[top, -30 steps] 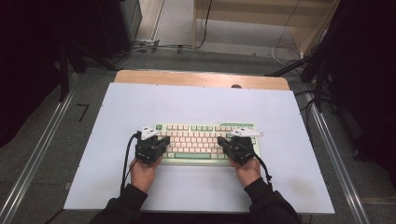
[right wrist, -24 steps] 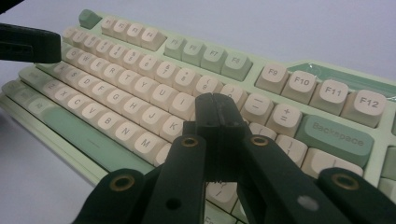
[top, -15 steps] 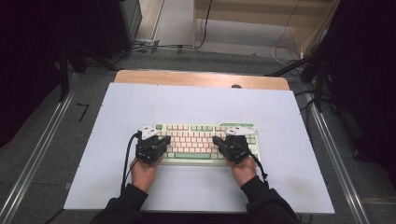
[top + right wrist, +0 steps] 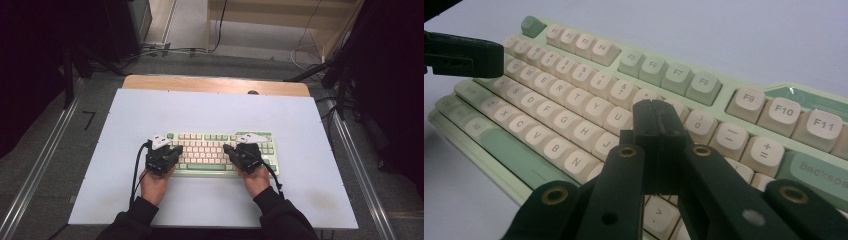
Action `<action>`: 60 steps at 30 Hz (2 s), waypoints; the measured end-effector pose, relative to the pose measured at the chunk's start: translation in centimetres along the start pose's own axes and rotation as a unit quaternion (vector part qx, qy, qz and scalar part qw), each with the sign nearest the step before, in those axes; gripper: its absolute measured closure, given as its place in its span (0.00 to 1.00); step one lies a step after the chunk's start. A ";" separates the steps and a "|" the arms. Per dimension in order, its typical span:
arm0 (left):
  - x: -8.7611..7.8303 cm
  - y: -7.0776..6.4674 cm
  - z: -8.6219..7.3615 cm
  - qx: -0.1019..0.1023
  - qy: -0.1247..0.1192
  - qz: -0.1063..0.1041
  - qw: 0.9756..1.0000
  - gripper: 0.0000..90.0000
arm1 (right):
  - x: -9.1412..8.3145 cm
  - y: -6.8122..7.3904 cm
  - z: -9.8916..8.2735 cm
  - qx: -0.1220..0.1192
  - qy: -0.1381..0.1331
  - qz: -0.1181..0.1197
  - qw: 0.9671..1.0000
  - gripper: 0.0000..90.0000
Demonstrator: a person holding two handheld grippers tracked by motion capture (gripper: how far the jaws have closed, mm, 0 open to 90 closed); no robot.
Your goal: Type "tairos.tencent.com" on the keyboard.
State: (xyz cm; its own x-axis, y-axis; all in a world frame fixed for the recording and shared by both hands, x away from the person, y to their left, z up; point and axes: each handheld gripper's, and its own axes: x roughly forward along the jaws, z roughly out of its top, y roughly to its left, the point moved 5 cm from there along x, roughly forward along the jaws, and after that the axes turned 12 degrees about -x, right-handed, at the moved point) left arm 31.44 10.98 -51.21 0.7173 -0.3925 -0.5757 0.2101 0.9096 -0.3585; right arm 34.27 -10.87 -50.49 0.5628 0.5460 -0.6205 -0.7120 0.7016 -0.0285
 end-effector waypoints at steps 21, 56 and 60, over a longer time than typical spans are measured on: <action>0.0 0.0 0.1 0.001 0.001 -0.003 1.000 1.00 | 1.1 0.0 0.3 -0.001 0.007 -0.004 1.000 0.98; 0.2 -0.4 0.2 0.000 -0.002 -0.003 1.000 1.00 | 2.3 0.5 0.6 -0.004 0.024 0.000 1.000 0.98; 0.5 -0.7 0.2 0.001 -0.002 -0.006 1.000 1.00 | 1.9 0.4 0.8 -0.003 0.017 -0.001 1.000 0.98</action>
State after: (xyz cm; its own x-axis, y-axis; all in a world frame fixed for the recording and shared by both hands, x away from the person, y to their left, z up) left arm 31.77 10.12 -51.13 0.7178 -0.4021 -0.5685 0.2197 0.9055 -0.3631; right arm 35.41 -9.19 -51.04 0.5496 0.5287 -0.6469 -0.7138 0.6995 -0.0347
